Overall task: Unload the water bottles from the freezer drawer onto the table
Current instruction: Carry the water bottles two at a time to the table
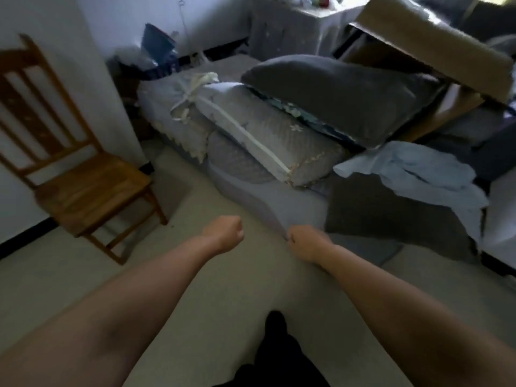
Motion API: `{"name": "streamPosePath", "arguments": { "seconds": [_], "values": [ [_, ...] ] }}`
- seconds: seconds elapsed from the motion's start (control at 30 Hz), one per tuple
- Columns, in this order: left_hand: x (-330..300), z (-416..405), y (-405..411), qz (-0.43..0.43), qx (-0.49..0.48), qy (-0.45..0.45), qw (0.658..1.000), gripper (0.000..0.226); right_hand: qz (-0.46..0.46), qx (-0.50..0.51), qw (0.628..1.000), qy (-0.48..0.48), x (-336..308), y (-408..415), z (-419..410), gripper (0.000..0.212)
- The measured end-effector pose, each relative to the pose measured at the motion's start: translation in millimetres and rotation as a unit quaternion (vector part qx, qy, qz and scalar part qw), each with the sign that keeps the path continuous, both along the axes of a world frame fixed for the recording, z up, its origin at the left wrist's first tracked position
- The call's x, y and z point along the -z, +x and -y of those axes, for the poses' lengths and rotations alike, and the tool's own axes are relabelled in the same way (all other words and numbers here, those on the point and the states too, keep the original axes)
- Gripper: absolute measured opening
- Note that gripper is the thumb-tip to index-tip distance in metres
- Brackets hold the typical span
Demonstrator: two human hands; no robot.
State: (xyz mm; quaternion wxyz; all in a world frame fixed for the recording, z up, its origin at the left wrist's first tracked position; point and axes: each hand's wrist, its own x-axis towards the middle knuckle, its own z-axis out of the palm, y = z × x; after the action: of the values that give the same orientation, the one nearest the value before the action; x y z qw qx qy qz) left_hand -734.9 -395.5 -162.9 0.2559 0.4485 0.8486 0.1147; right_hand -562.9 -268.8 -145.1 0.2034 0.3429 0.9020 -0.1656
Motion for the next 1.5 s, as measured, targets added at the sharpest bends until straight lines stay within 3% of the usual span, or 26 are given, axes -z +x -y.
{"name": "streamPosePath", "arguments": {
  "seconds": [0.13, 0.3, 0.63, 0.9, 1.07, 1.27, 1.5],
  "values": [
    [7.2, 40.0, -72.0, 0.019, -0.101, -0.002, 0.995, 0.023, 0.0, -0.116, 0.993, 0.006, 10.6, -98.2, 1.1, 0.021],
    [11.7, 74.5, -152.2, 0.022, -0.203, -0.017, 0.979, 0.022, 0.0, -0.217, 0.976, -0.007, 22.7, -222.1, 8.7, 0.028],
    [-5.7, 137.8, -312.1, 0.027, -0.404, -0.001, 0.914, 0.016, 0.023, -0.415, 0.909, -0.02, 16.1, -472.9, 61.1, 0.026],
    [10.0, 275.2, -345.2, 0.053, -0.572, -0.042, 0.817, 0.023, 0.028, -0.567, 0.822, -0.05, 24.9, -583.7, 202.9, 0.023],
    [15.8, 385.0, -389.0, 0.043, -0.611, -0.068, 0.788, 0.028, 0.007, -0.619, 0.784, -0.043, 26.1, -647.5, 319.3, 0.033],
    [-9.7, 498.3, -464.6, -0.001, -0.634, -0.069, 0.771, 0.027, -0.006, -0.641, 0.767, -0.036, 19.0, -725.7, 435.3, 0.033],
    [-18.0, 611.6, -501.6, 0.016, -0.686, -0.054, 0.725, 0.024, -0.017, -0.679, 0.732, -0.045, 14.6, -787.2, 561.5, 0.032]
  ]
}}
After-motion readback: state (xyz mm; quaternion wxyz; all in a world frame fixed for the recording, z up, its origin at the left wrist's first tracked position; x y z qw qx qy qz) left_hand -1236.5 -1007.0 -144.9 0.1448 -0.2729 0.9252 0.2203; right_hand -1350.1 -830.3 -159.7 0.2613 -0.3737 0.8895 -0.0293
